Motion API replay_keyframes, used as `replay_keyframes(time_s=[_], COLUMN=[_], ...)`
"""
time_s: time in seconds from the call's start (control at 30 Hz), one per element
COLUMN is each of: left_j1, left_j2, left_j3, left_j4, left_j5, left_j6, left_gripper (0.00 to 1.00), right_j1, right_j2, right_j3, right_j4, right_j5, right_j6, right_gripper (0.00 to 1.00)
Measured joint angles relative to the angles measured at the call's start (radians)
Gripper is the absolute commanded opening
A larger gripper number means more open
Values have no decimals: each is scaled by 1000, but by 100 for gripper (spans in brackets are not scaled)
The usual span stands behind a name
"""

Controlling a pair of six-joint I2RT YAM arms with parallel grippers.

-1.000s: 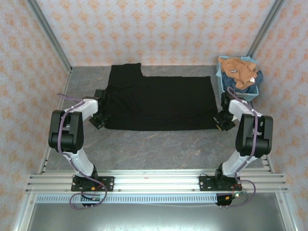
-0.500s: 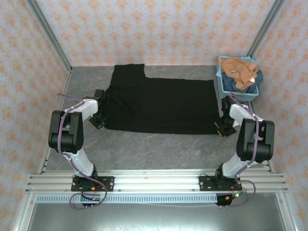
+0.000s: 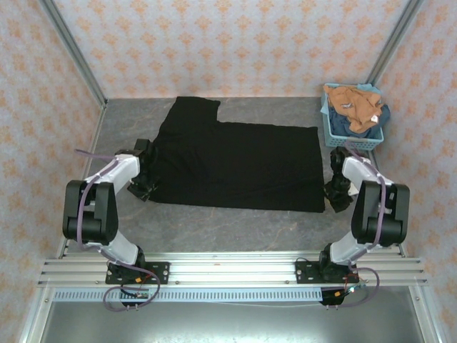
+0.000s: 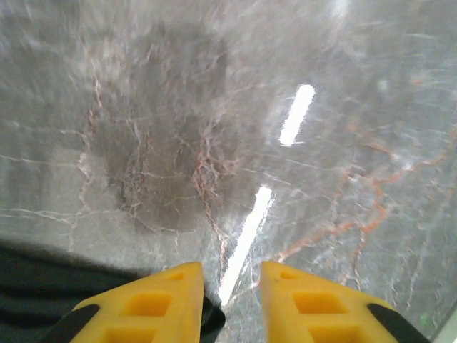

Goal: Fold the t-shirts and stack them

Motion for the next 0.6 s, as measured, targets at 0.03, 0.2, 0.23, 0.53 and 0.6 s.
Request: replay_keyframes(time_s=[0.03, 0.2, 0.23, 0.53, 0.6], left_j1=[2, 3, 3, -113, -165], left_j2=[-11, -16, -3, 392, 481], left_j3=[18, 181, 218, 716, 818], left_j4=[-15, -27, -23, 26, 4], left_j5=[-3, -3, 11, 140, 136], left_j6=[2, 43, 55, 222, 251], left_gripper=[55, 54, 54, 53, 53], right_j1=[0, 60, 81, 206, 205], right_j2=[-26, -106, -105, 11, 40], right_j3=[4, 75, 84, 135, 138], right_j4=[-8, 27, 56, 256, 271], right_j5=[7, 7, -14, -200, -232], right_j6=[2, -31, -46, -184, -200], right_gripper=[36, 35, 35, 43, 43])
